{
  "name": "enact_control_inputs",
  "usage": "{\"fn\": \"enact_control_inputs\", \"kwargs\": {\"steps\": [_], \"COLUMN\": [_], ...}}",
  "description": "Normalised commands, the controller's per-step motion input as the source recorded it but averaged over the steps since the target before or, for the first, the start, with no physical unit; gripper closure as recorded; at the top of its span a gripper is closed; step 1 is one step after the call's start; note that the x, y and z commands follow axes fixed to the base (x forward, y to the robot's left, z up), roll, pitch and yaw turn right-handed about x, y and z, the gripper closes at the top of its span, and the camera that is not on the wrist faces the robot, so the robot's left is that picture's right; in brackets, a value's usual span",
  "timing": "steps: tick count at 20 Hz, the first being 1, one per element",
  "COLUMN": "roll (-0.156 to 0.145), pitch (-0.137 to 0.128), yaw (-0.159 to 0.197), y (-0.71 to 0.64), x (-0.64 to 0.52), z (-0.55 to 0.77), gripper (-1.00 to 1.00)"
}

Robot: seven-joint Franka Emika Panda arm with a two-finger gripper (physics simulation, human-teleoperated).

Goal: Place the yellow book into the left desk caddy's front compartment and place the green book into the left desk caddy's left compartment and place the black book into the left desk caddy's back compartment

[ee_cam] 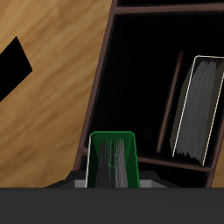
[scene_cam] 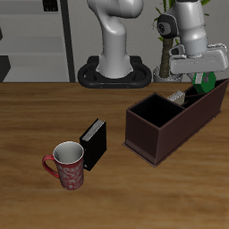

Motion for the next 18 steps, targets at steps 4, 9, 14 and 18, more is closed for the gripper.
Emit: {"fn": "enact_control_inputs", "kwargs": {"steps": [4,9,14,18], "roll": [0.067,0.036,0.033,0.007], "pitch": [0.102,0.012,-0.016,-0.005], "yaw": [-0.032,-0.003,0.009,-0.001], "y": [0.05,-0.06,-0.2,-0.39], "x": [0.02,-0.08,-0.12,0.09], "z": [0.03,0.22,0.43,0.44], "gripper": [-1.0,-1.0,-1.0,-1.0]}}
